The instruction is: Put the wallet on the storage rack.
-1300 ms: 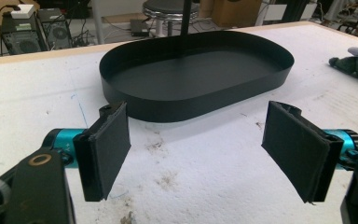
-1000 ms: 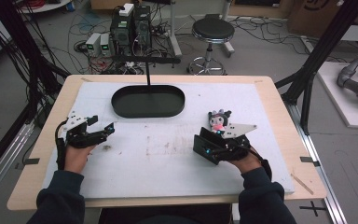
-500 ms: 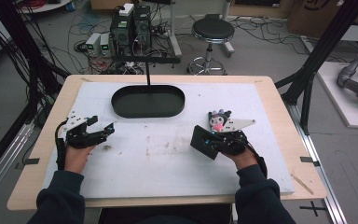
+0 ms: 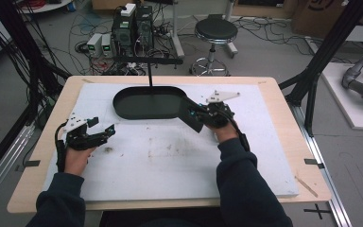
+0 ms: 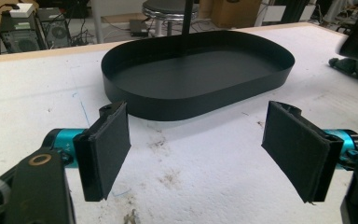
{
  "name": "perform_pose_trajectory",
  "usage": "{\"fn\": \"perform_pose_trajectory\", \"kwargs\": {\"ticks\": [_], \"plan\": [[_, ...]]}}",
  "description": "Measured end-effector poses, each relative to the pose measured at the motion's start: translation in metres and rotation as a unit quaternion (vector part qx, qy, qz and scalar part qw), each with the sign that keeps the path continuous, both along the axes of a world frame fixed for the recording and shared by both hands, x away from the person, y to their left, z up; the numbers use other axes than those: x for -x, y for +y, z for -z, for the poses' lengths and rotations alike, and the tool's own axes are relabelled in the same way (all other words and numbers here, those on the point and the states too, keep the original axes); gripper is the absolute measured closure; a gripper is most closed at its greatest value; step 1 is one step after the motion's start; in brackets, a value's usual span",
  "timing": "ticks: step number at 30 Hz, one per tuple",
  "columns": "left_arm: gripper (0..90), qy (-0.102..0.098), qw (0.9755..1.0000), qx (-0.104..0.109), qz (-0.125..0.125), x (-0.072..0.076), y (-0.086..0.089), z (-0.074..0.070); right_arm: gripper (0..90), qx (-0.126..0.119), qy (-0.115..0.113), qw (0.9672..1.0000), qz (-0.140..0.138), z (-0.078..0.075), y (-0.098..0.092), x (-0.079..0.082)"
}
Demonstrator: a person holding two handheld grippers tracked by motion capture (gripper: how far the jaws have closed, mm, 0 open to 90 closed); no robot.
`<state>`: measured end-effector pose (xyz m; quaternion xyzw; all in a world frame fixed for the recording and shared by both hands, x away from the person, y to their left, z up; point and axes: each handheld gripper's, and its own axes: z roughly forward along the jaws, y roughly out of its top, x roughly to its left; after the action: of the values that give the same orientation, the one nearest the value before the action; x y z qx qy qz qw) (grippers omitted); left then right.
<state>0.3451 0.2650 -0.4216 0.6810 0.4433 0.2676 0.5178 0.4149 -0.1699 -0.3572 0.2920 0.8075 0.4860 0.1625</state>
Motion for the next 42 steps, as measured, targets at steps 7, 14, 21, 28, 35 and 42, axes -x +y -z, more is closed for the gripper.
{"fn": "perform_pose_trajectory", "kwargs": {"ticks": [7, 14, 21, 28, 35, 42], "plan": [[22.9, -0.003, 1.0000, 0.003, 0.000, 0.000, 0.003, 0.000, 77.0, 0.014, -0.004, 0.9996, 0.025, -0.004, 0.035, -0.044], [22.9, -0.003, 1.0000, 0.008, -0.001, 0.000, 0.004, 0.001, 77.0, 0.034, -0.009, 0.9979, 0.055, 0.005, 0.058, -0.067], [22.9, -0.005, 0.9999, 0.010, 0.002, 0.000, 0.004, 0.001, 77.0, 0.060, -0.023, 0.9942, 0.086, 0.017, 0.082, -0.087], [22.9, -0.003, 0.9999, 0.009, 0.007, -0.001, 0.003, 0.001, 77.1, 0.100, -0.033, 0.9871, 0.121, 0.029, 0.097, -0.103], [22.9, -0.002, 0.9999, 0.008, 0.007, 0.000, 0.003, 0.001, 77.2, 0.147, -0.068, 0.9739, 0.159, 0.036, 0.113, -0.114], [22.9, -0.002, 0.9999, 0.011, 0.003, 0.002, 0.006, 0.002, 49.0, 0.126, -0.042, 0.9783, 0.159, 0.047, 0.122, -0.114]]}}
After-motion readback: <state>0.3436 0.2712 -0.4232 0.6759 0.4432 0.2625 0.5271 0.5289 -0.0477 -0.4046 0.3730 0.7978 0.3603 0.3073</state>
